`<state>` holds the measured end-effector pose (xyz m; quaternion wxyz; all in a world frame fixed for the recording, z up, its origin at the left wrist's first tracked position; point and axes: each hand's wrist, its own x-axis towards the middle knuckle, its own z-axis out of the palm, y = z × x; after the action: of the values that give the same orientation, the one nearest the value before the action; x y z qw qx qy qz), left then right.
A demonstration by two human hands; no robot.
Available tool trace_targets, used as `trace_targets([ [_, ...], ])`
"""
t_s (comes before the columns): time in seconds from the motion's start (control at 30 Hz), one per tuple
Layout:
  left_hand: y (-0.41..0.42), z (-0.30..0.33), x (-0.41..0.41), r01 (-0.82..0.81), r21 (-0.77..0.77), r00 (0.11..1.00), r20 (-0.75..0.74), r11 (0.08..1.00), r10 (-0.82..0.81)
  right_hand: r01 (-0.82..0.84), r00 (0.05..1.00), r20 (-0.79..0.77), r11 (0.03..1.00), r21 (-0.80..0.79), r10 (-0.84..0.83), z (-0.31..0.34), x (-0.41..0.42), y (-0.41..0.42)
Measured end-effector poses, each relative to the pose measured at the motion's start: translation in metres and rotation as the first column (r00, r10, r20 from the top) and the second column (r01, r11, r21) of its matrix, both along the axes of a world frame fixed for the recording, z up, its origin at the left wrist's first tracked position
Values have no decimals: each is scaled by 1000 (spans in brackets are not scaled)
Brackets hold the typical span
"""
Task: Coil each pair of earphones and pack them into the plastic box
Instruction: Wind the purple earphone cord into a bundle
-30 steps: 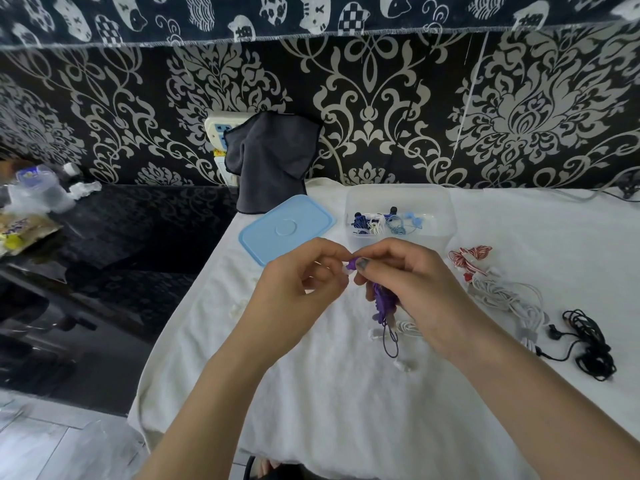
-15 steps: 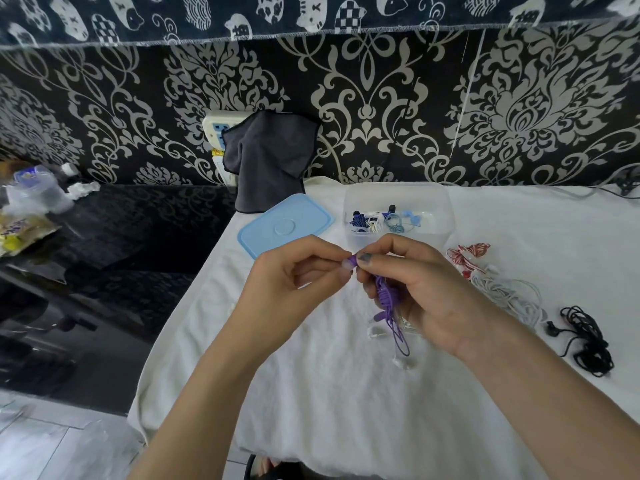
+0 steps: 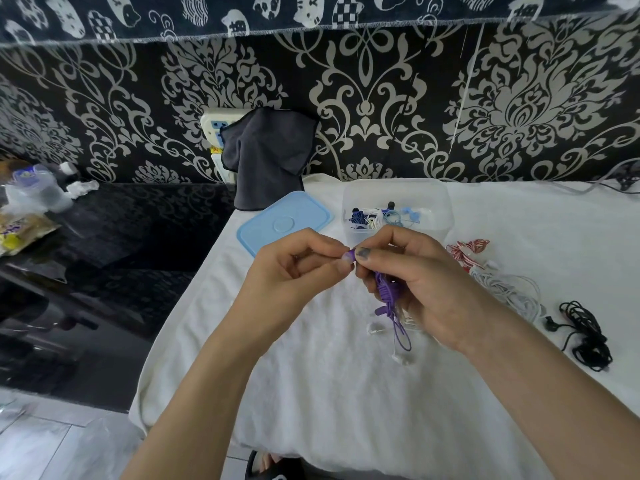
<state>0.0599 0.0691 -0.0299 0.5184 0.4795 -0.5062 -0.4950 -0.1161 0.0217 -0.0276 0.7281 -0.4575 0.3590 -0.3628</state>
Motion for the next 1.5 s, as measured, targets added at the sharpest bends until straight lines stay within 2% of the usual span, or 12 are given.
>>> trace_targets([
  [0.1,0,0,-1,4,-11,1000,-13,1000,-5,7,1000,13,999,-42,-7,2,0,2],
  [0.43,-1,1,-1,40,17,995,-94,999,-38,-25,997,71,1000,0,25,5,-3,2],
  [0.6,-1,1,3,108,116,979,-184,987,-85,-60,996,63,998,14,59,6,-2,3],
  [0.73,-4,1,4,185,262,936,-340,947,-89,-56,995,90,993,102,47,6,1,6],
  [0.8,-4,-1,3,209,273,926,-363,939,-101,-46,993,119,988,149,28,7,3,7],
  [0.9,-3,0,0,123,209,968,-241,970,-71,-44,988,154,970,237,8,5,4,7],
  [1.0,-1,4,-4,-15,53,999,-52,998,17,-61,984,180,949,310,5,3,4,7],
  [1.1,1,7,-9,-47,-77,998,38,996,50,-89,974,226,931,353,8,2,6,8],
  [1.23,2,6,-12,-45,-174,998,25,984,50,-91,957,287,913,398,-30,2,7,9],
  [1.5,0,2,-18,-101,-223,994,-56,970,91,-123,914,399,893,432,-67,2,9,11],
])
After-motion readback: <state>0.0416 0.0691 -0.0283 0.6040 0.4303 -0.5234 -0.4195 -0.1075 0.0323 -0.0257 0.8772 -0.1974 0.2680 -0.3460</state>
